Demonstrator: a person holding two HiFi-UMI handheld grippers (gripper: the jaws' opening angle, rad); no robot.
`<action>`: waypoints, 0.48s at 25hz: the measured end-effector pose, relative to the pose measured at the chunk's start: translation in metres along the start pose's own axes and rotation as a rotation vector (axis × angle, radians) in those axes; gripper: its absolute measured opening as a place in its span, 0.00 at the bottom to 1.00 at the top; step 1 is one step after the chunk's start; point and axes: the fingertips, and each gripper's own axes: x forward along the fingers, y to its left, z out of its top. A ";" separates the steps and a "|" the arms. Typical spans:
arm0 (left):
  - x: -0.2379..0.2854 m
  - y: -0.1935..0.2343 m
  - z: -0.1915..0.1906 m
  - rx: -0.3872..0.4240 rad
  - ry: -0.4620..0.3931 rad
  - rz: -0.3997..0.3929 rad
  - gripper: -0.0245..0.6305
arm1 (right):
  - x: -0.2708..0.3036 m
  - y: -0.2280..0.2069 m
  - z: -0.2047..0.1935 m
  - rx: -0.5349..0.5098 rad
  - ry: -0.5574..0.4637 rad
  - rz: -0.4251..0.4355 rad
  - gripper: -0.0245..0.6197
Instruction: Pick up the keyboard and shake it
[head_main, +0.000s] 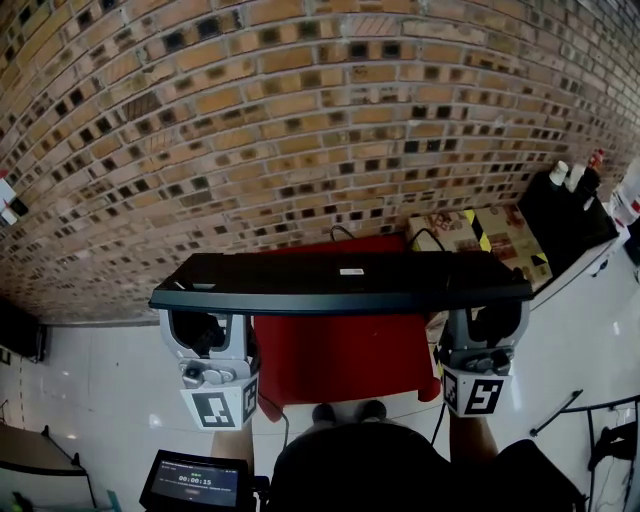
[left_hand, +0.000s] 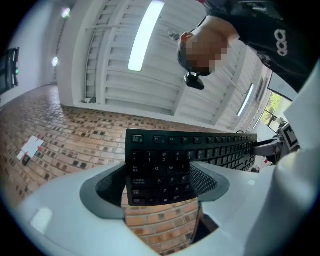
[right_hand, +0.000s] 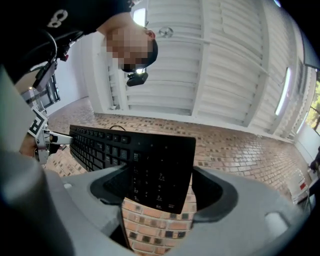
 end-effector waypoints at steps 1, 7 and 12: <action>0.004 -0.004 0.010 0.021 -0.027 -0.014 0.66 | -0.002 -0.004 0.004 0.014 -0.023 -0.016 0.59; 0.005 -0.007 0.006 0.024 -0.015 -0.013 0.66 | -0.002 -0.008 -0.006 0.030 0.023 -0.005 0.59; -0.006 -0.001 -0.030 -0.037 0.074 0.039 0.66 | 0.009 0.001 -0.024 0.000 0.098 0.073 0.59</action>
